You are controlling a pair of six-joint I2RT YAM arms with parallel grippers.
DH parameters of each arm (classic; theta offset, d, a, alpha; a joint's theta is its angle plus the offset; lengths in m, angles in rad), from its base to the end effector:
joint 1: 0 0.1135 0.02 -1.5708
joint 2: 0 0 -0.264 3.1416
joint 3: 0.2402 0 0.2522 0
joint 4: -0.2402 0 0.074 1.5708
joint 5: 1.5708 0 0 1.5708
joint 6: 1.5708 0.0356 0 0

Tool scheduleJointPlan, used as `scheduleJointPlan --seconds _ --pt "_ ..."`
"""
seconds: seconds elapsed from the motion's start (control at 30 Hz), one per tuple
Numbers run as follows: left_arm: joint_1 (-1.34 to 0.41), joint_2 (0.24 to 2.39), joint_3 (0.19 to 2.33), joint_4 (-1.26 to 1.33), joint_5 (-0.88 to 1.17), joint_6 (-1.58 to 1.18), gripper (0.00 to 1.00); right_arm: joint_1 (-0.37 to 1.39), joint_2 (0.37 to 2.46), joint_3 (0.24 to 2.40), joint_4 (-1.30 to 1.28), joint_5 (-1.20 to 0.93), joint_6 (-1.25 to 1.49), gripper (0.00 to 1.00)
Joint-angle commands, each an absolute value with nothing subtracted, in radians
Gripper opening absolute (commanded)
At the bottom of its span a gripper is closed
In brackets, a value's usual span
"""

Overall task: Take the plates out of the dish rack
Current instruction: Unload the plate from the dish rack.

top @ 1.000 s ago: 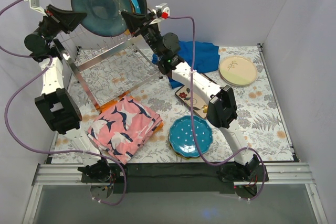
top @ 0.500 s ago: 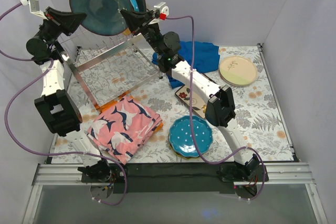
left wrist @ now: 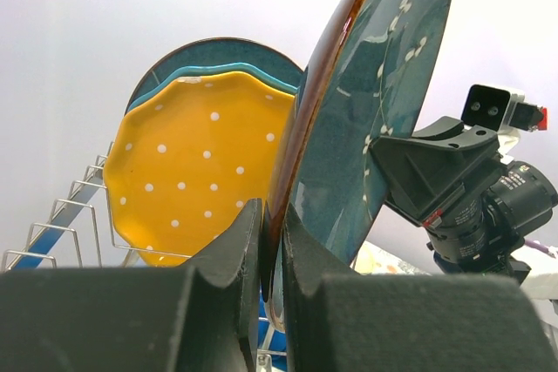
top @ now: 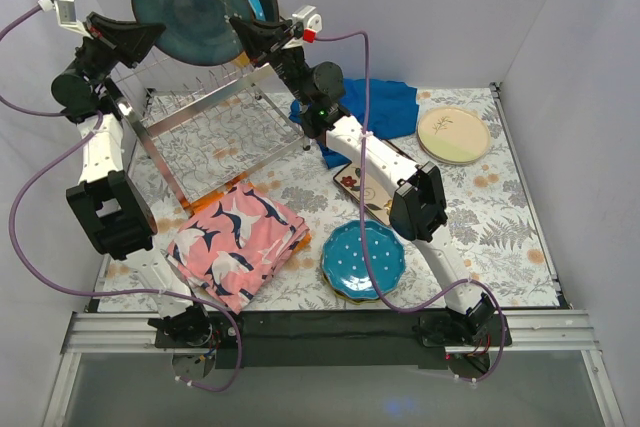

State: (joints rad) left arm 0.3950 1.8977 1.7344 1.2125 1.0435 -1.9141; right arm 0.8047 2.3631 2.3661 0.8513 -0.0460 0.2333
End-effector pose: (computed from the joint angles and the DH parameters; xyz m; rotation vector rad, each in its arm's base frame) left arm 0.3829 0.1263 0.4626 -0.0234 1.2732 -1.6071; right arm 0.3626 0.3792 0.4422 -0.2554 0.7061 1.0078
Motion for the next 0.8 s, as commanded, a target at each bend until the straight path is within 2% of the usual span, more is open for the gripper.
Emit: scheduleJointPlan --seconds 0.0,0.37,0.77 --pt "0.328 1.798 1.833 1.209 1.002 -1.887 0.0 0.822 2.33 2.413 0.96 -0.087 0.135 0.01" --pt "0.301 1.726 1.855 1.137 0.996 -1.879 0.0 0.828 2.264 2.344 0.962 -0.11 0.181 0.01" --pt "0.299 1.623 1.717 0.973 1.011 -1.681 0.0 0.834 2.246 2.31 0.959 -0.118 0.205 0.01"
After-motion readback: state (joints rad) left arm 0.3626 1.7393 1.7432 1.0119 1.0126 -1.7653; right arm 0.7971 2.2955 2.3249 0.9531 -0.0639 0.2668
